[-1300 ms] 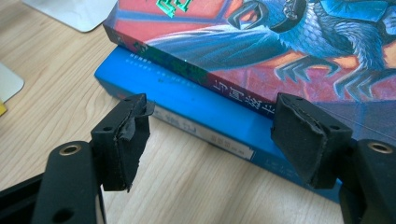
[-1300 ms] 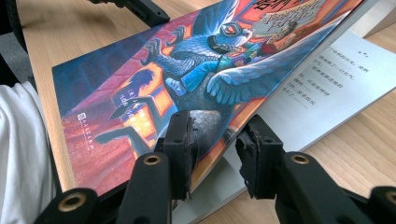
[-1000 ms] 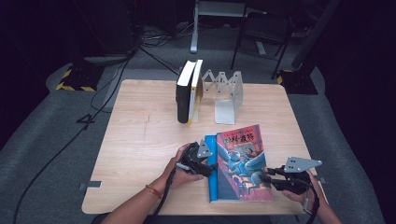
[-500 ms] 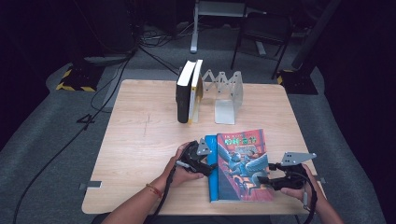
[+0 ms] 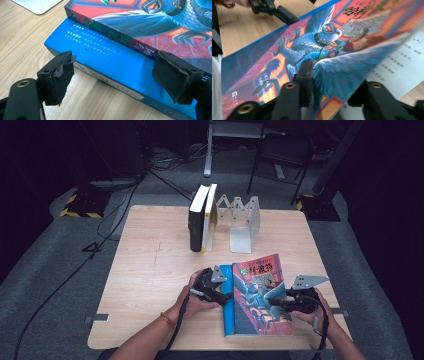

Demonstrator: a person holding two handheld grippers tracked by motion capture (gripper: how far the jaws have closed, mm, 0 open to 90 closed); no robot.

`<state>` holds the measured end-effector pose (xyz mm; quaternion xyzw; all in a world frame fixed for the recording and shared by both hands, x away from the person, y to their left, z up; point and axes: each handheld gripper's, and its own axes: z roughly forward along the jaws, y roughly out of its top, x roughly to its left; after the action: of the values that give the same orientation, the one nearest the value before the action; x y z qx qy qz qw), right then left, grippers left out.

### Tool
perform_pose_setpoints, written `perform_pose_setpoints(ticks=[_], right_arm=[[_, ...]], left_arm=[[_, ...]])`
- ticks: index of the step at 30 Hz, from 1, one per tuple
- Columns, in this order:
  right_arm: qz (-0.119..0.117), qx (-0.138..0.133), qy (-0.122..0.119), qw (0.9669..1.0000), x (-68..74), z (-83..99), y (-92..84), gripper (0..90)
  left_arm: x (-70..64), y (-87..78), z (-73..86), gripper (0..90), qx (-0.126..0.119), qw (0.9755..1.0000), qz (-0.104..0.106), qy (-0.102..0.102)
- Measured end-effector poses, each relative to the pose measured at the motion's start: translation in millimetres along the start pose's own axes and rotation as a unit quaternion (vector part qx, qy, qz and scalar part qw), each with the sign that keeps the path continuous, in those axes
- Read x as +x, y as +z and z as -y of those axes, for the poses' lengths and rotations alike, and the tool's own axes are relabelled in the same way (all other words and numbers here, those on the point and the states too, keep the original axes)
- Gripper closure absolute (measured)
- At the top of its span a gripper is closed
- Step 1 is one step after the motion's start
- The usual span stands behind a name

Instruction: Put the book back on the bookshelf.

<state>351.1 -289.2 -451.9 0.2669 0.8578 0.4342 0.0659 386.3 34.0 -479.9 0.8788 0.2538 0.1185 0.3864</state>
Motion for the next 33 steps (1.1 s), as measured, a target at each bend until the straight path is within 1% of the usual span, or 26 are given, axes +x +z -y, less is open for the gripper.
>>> perform_pose_setpoints(ticks=[4, 7, 9, 10, 12, 15, 18, 19, 20, 21, 22, 23, 25, 26, 27, 28, 30, 31, 32, 33], right_arm=[[0.002, -0.016, -0.006, 0.9998, 0.8, 1.8, -1.0, 72.1], [0.009, -0.020, -0.014, 0.9997, 3.5, 1.7, -1.2, 73.1], [0.010, -0.023, -0.016, 0.9996, 4.4, 2.1, -1.4, 73.4], [0.010, -0.025, -0.016, 0.9995, 4.6, 2.6, -1.4, 73.5], [0.009, -0.028, -0.019, 0.9994, 5.1, 3.1, -1.8, 73.6], [0.005, -0.028, -0.021, 0.9994, 6.8, 2.7, -2.7, 73.6], [-0.002, -0.024, -0.022, 0.9995, 10.1, 1.2, -3.3, 73.7], [-0.007, -0.022, -0.019, 0.9995, 12.7, 0.3, -3.4, 73.8], [-0.010, -0.022, -0.021, 0.9995, 14.1, -0.4, -3.1, 73.8], [-0.010, -0.022, -0.021, 0.9995, 14.1, -0.4, -3.1, 73.8], [-0.021, -0.016, -0.028, 0.9993, 19.1, -2.1, -0.9, 74.3], [-0.023, -0.016, -0.030, 0.9992, 21.2, -2.8, 1.1, 74.8], [-0.026, -0.015, -0.030, 0.9991, 23.3, -3.6, 3.1, 75.3], [-0.029, -0.016, -0.031, 0.9990, 24.5, -4.5, 4.7, 75.5], [-0.031, -0.015, -0.032, 0.9989, 25.9, -5.4, 6.1, 75.7], [-0.031, -0.014, -0.033, 0.9989, 27.8, -6.0, 7.4, 75.9], [-0.029, -0.011, -0.038, 0.9988, 31.4, -7.2, 10.2, 76.2], [-0.029, -0.009, -0.040, 0.9987, 33.5, -8.1, 11.8, 76.2], [-0.028, -0.008, -0.042, 0.9987, 35.0, -8.8, 13.2, 76.1], [-0.027, -0.006, -0.046, 0.9986, 36.7, -9.5, 14.9, 76.1]], left_arm=[[2.3, 0.5, 1.0, 17.6, 0.000, 0.9998, 0.007, -0.016], [2.3, -0.3, 1.5, 19.8, 0.002, 0.9997, 0.013, -0.021], [2.9, -1.5, 2.2, 19.9, 0.004, 0.9996, 0.020, -0.019], [2.9, -2.2, 2.7, 21.4, 0.003, 0.9995, 0.024, -0.019], [2.7, -3.2, 3.6, 21.9, 0.003, 0.9995, 0.027, -0.017], [2.4, -4.8, 4.0, 22.9, 0.005, 0.9995, 0.027, -0.014], [1.8, -10.1, 5.4, 23.2, 0.010, 0.9999, 0.013, 0.004], [2.5, -11.9, 6.1, 24.9, 0.010, 0.9998, 0.015, 0.006], [4.3, -14.7, 8.0, 27.9, 0.009, 0.9999, 0.014, 0.002], [4.3, -14.7, 8.0, 30.5, 0.009, 0.9999, 0.014, 0.002], [8.7, -17.9, 12.6, 30.7, 0.015, 0.9998, 0.008, -0.010], [8.7, -17.9, 12.6, 32.4, 0.015, 0.9998, 0.008, -0.010], [13.6, -19.1, 21.1, 31.4, 0.033, 0.9993, 0.009, -0.016], [15.9, -20.9, 25.2, 31.1, 0.035, 0.9992, 0.010, -0.019], [18.3, -23.5, 28.8, 31.1, 0.035, 0.9989, 0.015, -0.027], [20.6, -26.0, 31.7, 30.7, 0.035, 0.9984, 0.021, -0.040], [23.8, -30.5, 36.3, 29.6, 0.033, 0.9968, 0.035, -0.063], [23.1, -32.1, 37.6, 29.4, 0.032, 0.9969, 0.036, -0.063], [20.9, -33.2, 38.6, 28.8, 0.032, 0.9974, 0.037, -0.053], [17.8, -33.6, 38.9, 28.8, 0.037, 0.9979, 0.035, -0.039]])
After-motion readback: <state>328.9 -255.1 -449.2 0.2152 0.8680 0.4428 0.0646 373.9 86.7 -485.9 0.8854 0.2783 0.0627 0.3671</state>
